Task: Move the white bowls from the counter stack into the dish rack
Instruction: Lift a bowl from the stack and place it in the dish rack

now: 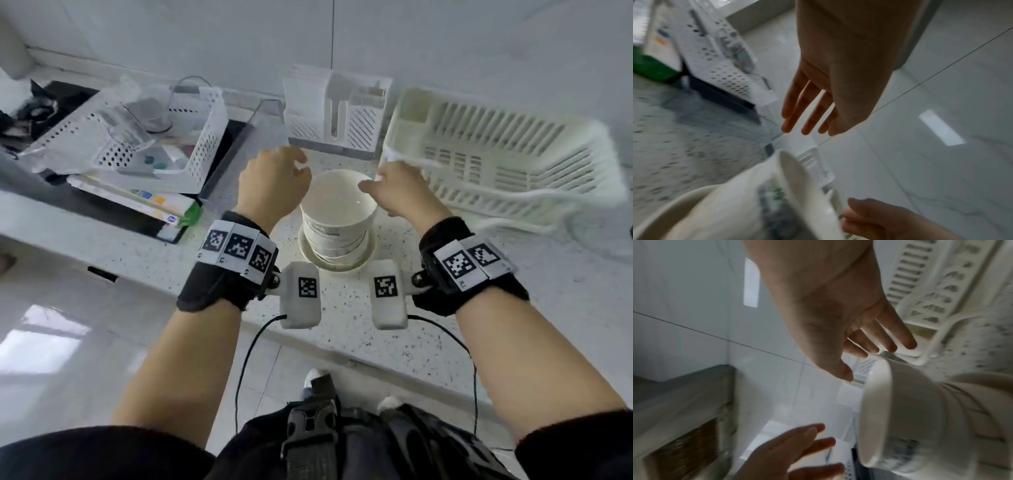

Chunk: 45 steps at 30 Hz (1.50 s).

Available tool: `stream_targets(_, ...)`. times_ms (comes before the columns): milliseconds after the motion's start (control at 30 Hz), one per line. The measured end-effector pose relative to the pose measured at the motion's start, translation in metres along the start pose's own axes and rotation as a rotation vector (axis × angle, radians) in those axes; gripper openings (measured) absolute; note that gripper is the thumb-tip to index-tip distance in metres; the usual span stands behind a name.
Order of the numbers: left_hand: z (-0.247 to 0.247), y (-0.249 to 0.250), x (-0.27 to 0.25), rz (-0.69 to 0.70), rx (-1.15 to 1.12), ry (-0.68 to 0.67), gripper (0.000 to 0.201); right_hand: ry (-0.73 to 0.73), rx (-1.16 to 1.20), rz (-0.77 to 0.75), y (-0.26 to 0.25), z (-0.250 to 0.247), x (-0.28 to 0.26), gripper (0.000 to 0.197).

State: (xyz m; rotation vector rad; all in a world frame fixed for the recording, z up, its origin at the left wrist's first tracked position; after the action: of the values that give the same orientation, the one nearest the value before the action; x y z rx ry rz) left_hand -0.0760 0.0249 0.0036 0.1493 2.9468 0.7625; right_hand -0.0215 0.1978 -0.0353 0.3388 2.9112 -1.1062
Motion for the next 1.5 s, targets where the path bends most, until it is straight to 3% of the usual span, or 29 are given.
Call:
stream_targets(100, 0.028, -0.024, 0.011, -0.044, 0.0, -0.135, 0.032, 0.034, 0.072, 0.122, 0.016, 0.015, -0.004, 0.024)
stream_targets(267, 0.062, -0.034, 0.015, -0.055, -0.137, -0.309, 0.032, 0.062, 0.179, 0.217, 0.026, 0.03, -0.006, 0.038)
stream_targets(467, 0.074, -0.041, 0.021, -0.089, -0.247, -0.318, 0.041, 0.131, 0.275, 0.256, 0.03, 0.034, -0.007, 0.049)
stream_targets(733, 0.062, -0.025, 0.023, -0.058, -0.241, -0.163, 0.046, 0.188, 0.352, 0.237, 0.029, 0.019, -0.012, 0.027)
stream_targets(1000, 0.049, 0.045, 0.006, 0.05, -0.478, -0.084, 0.05, 0.309, 0.459, 0.165, 0.043, -0.048, -0.03, 0.028)
stream_targets(1233, 0.093, 0.135, -0.013, 0.12, -0.594, -0.159, 0.072, 0.47, 0.541, 0.178, 0.116, -0.126, -0.06, 0.028)
stream_targets(1500, 0.167, 0.242, -0.028, 0.222, -0.455, -0.216, 0.048, 0.607, 0.601, 0.235, 0.221, -0.203, -0.087, 0.028)
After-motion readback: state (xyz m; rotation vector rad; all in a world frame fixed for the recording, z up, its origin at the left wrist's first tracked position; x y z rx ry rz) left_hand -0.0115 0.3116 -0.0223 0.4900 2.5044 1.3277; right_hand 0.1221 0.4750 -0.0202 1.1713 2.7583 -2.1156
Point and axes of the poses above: each hand's wrist, its own x-axis towards the middle knuckle, its own z-axis out of the palm, y = z × x, the point moved 8 cm from there along x, towards the middle knuckle, and after that the axes turned 13 degrees about -z, right-handed, at the moved point
